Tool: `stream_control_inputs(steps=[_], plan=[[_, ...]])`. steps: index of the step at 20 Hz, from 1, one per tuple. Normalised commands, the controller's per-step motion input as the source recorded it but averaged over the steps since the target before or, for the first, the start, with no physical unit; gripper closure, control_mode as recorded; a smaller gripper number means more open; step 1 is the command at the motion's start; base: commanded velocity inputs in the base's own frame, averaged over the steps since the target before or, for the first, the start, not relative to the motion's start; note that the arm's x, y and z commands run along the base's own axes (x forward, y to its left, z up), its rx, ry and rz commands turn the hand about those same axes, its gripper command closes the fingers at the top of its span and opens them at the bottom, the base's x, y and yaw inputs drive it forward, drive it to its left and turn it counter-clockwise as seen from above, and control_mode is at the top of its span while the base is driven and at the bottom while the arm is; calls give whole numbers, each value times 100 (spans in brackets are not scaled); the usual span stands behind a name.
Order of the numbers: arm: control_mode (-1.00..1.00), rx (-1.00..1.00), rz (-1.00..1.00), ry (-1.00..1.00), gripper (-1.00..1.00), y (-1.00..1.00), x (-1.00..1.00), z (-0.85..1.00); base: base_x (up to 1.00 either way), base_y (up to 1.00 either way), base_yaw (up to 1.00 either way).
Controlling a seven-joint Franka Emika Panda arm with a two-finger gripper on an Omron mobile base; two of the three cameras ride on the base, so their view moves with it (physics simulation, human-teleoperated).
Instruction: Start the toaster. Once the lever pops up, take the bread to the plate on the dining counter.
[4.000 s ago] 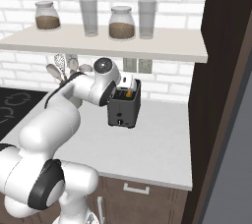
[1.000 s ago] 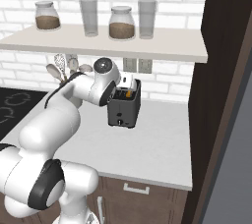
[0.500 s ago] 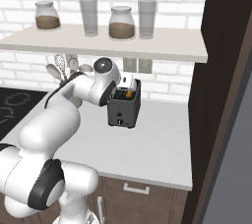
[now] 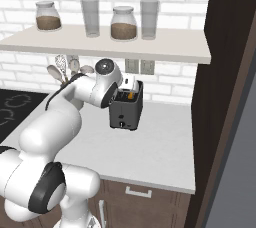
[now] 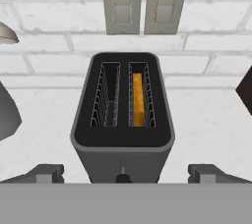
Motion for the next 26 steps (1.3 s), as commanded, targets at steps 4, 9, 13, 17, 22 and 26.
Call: stream_control_inputs(steps=[4,9,13,17,22,26], plan=[[-100,0,0,0,-100,0,0,0,0,0,0],[-100,0,0,0,-100,0,0,0,0,0,0],[-100,0,0,0,-100,0,0,0,0,0,0],[-100,0,0,0,-100,0,0,0,0,0,0],[-100,0,0,0,-100,0,0,0,0,0,0],[-100,0,0,0,-100,0,0,0,0,0,0]])
